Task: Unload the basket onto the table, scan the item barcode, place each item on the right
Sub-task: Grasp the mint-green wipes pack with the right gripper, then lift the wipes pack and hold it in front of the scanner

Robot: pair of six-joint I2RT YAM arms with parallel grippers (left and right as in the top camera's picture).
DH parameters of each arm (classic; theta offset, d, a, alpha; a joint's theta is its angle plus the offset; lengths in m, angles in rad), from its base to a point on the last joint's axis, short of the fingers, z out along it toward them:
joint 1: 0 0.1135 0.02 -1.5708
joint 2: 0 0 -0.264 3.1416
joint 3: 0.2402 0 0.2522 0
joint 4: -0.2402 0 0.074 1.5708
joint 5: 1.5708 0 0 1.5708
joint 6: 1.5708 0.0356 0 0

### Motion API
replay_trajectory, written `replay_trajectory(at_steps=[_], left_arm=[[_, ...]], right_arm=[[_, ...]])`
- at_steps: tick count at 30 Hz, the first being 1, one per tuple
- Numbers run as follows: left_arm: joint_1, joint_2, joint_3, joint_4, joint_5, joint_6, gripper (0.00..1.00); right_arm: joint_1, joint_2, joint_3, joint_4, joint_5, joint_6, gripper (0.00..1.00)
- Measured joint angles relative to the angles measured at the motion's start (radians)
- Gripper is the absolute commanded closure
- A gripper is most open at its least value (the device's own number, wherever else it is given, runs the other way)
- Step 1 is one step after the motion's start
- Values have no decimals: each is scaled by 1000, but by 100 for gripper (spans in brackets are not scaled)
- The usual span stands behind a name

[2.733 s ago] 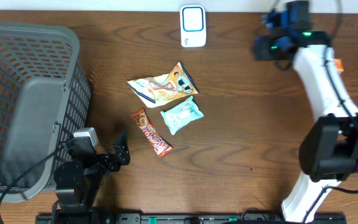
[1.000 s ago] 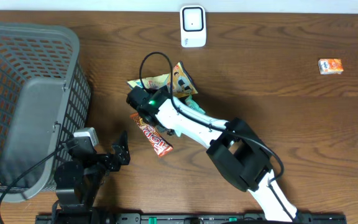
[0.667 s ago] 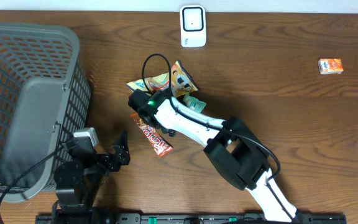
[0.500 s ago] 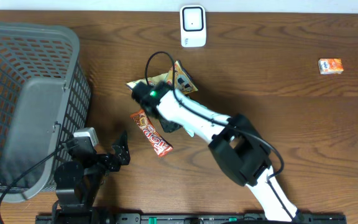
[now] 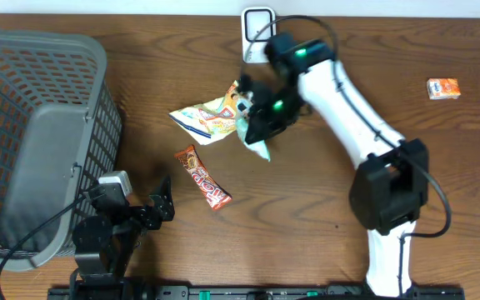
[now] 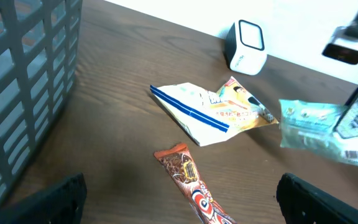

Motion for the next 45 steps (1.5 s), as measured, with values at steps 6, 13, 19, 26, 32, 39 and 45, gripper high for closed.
replay_trajectory(at_steps=[6, 13, 19, 26, 32, 39, 45], left_arm=[[0, 0, 0, 0, 0, 0, 2], [0, 0, 0, 0, 0, 0, 2], [0, 0, 0, 0, 0, 0, 2], [0, 0, 0, 0, 0, 0, 2], [0, 0, 0, 0, 0, 0, 2], [0, 0, 0, 0, 0, 0, 2], [0, 0, 0, 0, 0, 0, 2]], right_arm=[[-79, 0, -122, -5, -322, -222, 99], [-85, 0, -271, -8, -590, -425, 99], [-87, 0, -346, -70, -758, -477, 99], [-87, -1, -370, -301, -819, -737, 99], [-87, -15, -385, -304, -814, -818, 99], [-86, -182, -400, -304, -723, -823, 98], [-84, -371, -403, -226, -611, -823, 98]])
